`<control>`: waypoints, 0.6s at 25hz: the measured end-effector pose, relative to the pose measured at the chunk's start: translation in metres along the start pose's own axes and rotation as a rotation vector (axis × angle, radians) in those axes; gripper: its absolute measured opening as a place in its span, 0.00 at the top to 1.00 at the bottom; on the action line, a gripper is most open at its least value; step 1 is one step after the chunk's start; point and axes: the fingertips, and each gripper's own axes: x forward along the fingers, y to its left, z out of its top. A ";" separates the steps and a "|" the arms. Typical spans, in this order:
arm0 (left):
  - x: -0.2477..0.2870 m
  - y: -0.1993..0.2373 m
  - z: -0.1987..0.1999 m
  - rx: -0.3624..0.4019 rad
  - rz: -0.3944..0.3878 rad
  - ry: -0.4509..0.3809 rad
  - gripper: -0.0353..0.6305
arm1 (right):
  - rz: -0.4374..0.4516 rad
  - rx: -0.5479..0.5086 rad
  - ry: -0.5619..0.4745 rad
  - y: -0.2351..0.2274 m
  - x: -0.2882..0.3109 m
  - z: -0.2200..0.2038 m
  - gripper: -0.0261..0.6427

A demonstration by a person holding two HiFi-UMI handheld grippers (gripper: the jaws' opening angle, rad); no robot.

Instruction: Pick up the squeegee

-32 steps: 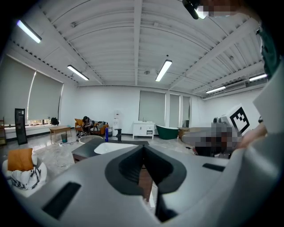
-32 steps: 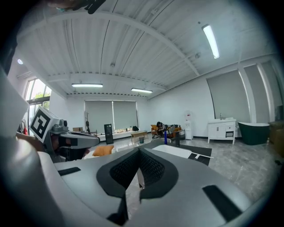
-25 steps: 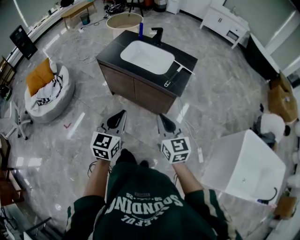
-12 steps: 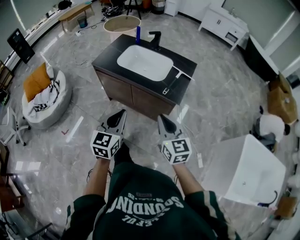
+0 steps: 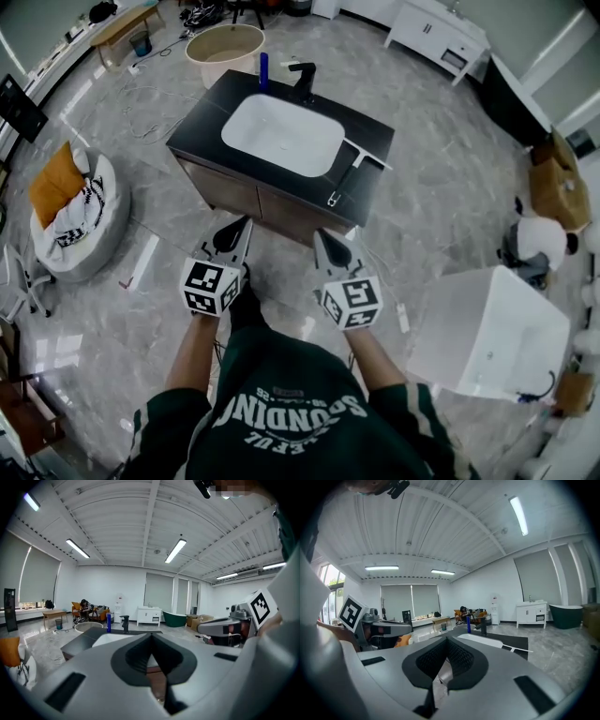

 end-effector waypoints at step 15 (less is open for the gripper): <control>0.120 0.141 0.031 0.018 -0.186 0.071 0.94 | -0.179 0.074 0.051 -0.023 0.166 0.042 0.96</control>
